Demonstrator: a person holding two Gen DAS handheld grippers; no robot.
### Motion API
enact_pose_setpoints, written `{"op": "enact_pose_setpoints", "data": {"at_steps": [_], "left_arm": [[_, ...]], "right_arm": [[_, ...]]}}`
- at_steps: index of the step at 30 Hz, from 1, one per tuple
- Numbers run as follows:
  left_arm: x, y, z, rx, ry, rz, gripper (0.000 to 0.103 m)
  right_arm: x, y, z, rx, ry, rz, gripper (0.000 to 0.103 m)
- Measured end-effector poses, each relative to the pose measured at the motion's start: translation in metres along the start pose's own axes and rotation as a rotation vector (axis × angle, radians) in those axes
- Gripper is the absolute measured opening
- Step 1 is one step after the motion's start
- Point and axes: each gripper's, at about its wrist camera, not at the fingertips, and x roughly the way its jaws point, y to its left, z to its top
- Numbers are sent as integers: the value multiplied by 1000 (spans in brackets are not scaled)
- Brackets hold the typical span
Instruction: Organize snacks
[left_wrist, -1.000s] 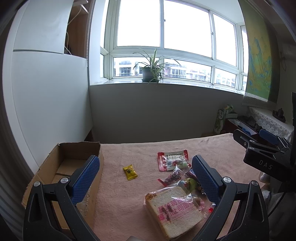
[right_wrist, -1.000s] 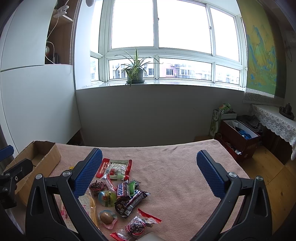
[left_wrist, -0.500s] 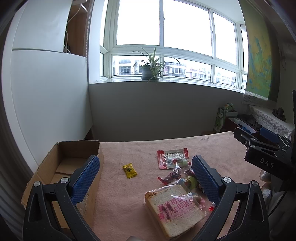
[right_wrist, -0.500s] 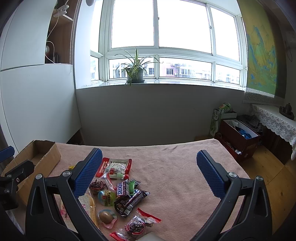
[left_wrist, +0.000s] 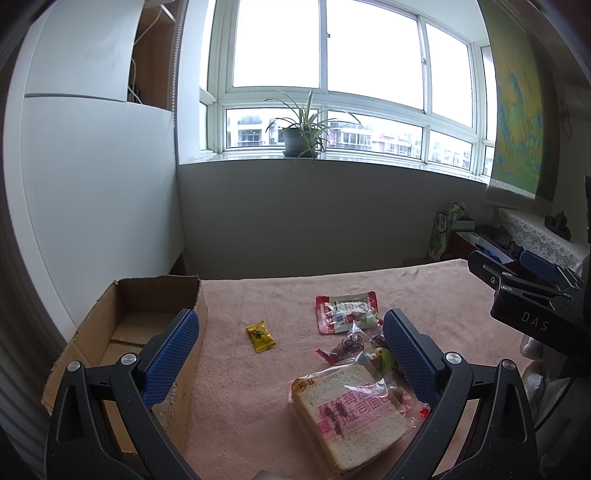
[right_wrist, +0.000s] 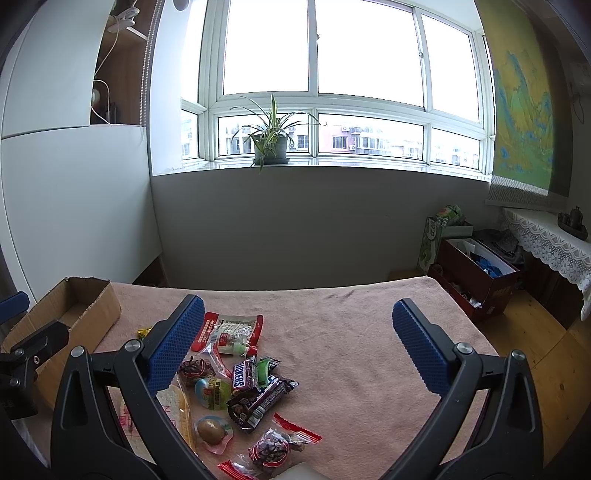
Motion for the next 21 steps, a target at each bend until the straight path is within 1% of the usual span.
{"op": "enact_pose_setpoints", "data": {"at_steps": [5,12,18,21], "left_arm": [[2,-1,-1,1,5,-3,100],[4,0,-5,-5,18,-7,100],[7,-1,-11,7,35,-9,100],[9,-1,-15,8,53,-23,100]], "right_arm": [[0,0,0,0,1,2,103],[3,-1,-9,-8,10,4,103],[7,1,-11,-18,26,3,103],[9,2,-12,-24,36,15,103]]}}
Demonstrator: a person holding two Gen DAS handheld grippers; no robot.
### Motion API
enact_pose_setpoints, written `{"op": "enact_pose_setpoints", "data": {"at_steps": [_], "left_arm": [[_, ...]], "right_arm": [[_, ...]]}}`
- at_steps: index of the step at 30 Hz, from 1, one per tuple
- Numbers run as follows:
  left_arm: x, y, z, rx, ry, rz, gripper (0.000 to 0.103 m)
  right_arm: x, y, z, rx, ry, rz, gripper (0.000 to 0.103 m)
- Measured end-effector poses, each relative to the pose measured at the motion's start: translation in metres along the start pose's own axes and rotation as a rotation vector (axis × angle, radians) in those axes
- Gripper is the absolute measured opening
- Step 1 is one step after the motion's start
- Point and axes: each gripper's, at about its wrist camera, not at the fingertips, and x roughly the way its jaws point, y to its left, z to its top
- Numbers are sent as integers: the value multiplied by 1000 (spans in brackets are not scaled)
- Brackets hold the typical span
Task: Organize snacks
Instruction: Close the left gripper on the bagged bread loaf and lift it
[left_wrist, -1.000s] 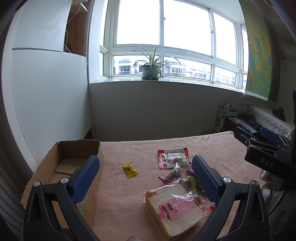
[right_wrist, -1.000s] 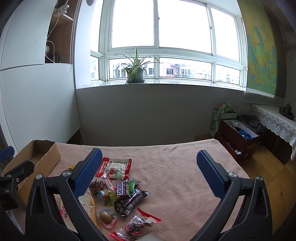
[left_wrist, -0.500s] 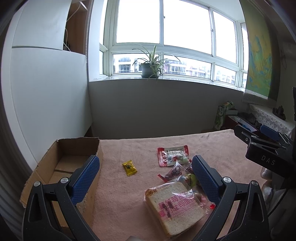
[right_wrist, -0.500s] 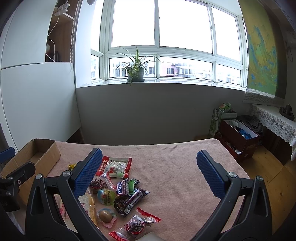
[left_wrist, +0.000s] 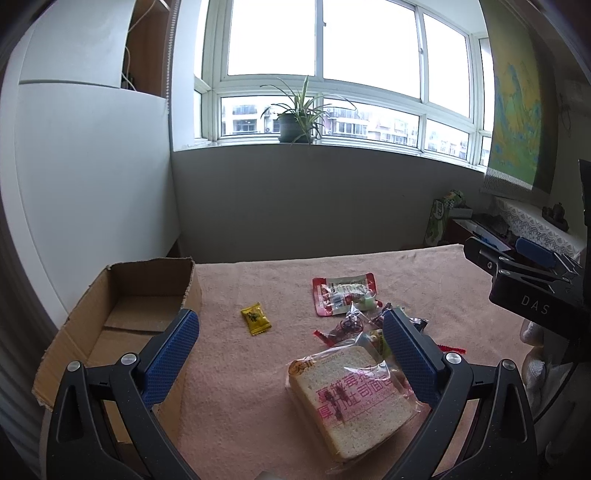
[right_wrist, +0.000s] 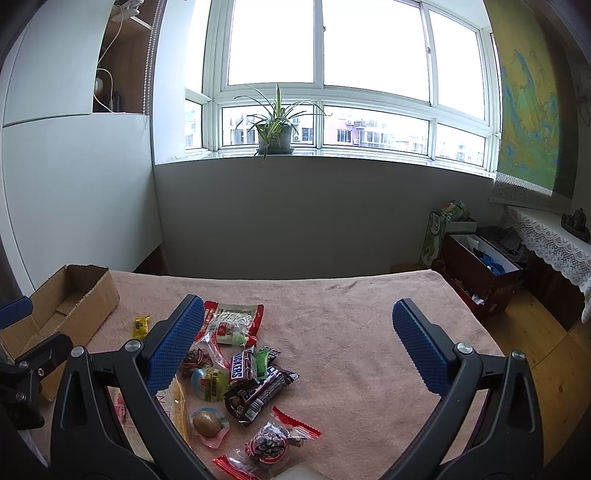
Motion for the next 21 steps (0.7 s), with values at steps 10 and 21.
{"op": "enact_pose_setpoints", "data": {"at_steps": [10,21], "left_arm": [[21,6,-29,-40,144,-99,90],[42,9,-63,-102,305,-211,65]], "right_arm": [[18,-4,-21,12,117,180,103],[41,24,-52,17,333,474,86]]}}
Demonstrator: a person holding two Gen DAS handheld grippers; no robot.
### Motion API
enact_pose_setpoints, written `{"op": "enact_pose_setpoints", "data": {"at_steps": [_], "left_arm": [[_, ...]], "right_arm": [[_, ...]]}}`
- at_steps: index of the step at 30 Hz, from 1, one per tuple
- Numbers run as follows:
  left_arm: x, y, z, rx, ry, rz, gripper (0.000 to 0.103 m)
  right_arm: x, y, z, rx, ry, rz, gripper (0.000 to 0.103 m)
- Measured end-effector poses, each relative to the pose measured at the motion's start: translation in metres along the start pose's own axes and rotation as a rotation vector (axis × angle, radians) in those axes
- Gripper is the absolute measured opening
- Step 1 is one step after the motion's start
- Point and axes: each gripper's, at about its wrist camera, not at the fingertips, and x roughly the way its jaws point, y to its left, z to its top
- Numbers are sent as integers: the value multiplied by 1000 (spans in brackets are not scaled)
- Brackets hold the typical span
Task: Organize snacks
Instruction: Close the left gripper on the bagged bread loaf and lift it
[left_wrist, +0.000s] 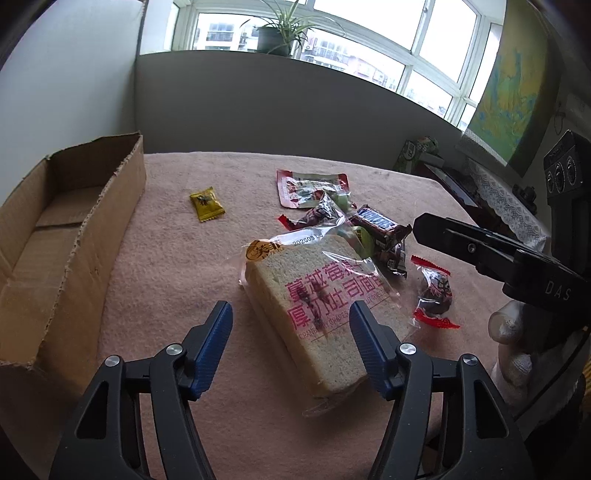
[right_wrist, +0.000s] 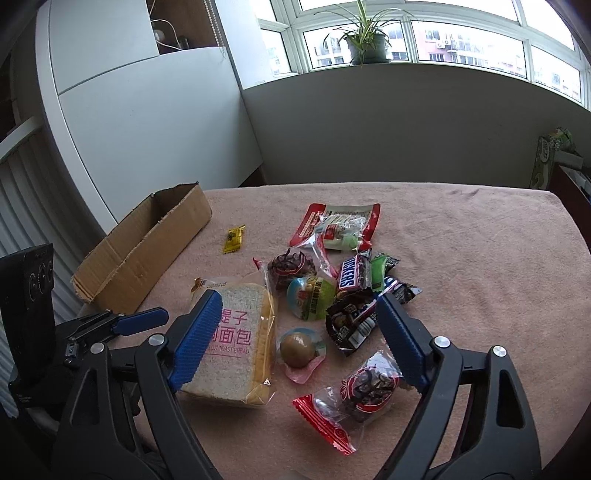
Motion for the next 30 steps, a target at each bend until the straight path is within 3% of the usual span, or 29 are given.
{"op": "enact_pose_setpoints", "data": {"at_steps": [4,10,13,22,23,25,30], "left_arm": [[-1,0,-4,-8,15,-15,65],[2,0,-8,-12,36,-39,64],[4,3,-9,-29,44,-60,61],[6,6,-13,-79,82,-143,60],[7,5,-13,-73,89,-152,60],[6,0,-14,-47,88,-151,60],[5,-8,-13,6,80,-138,56]], "right_arm": [[14,-2,-6,39,85,92,68],[27,-3,-13,82,152,170,64],[30,0,-15,81,171,186,59],[34,2,-16,70,196,188,57],[34,1,-16,82,199,202,57],[35,-2,-16,109,218,251,43],[38,11,-20,41,228,210,41]]}}
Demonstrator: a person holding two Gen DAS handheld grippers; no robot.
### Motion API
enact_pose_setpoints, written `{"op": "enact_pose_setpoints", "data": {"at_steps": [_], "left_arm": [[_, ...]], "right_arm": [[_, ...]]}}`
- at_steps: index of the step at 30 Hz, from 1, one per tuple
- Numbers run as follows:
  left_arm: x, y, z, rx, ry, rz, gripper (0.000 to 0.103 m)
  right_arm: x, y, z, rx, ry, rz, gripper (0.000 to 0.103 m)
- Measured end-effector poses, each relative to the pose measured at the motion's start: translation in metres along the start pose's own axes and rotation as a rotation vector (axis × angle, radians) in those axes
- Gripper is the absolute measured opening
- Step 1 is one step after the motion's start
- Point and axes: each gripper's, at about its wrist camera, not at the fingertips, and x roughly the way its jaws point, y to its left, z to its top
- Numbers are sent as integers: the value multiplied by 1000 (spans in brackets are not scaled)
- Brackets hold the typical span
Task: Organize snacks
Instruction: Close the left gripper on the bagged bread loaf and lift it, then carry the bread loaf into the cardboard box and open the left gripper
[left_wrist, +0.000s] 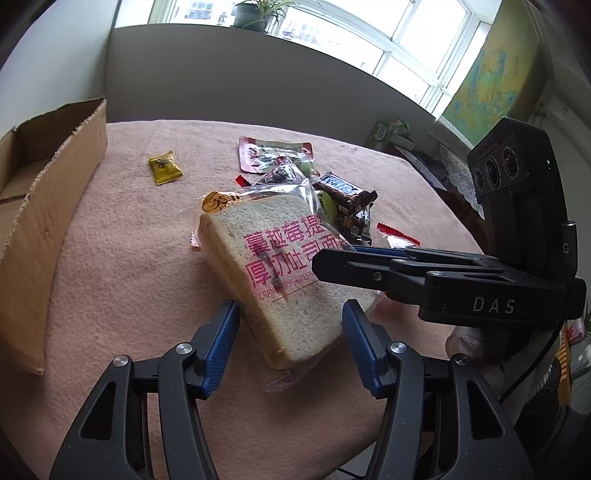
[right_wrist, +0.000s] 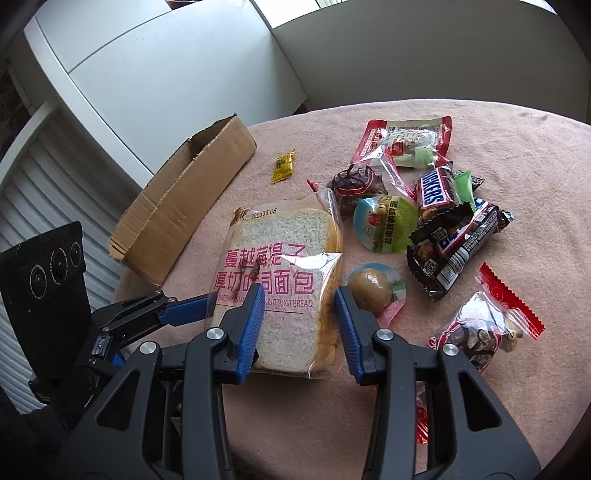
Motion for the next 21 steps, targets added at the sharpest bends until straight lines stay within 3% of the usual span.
{"op": "enact_pose_setpoints", "data": {"at_steps": [8,21], "left_arm": [[-2,-3,3,29,-17,25,53],[-31,-1,17,38,-129,75,53]], "right_arm": [[0,3,2,13,-2,-1,41],[-12,30,18,-25,-73,-1,41]]}}
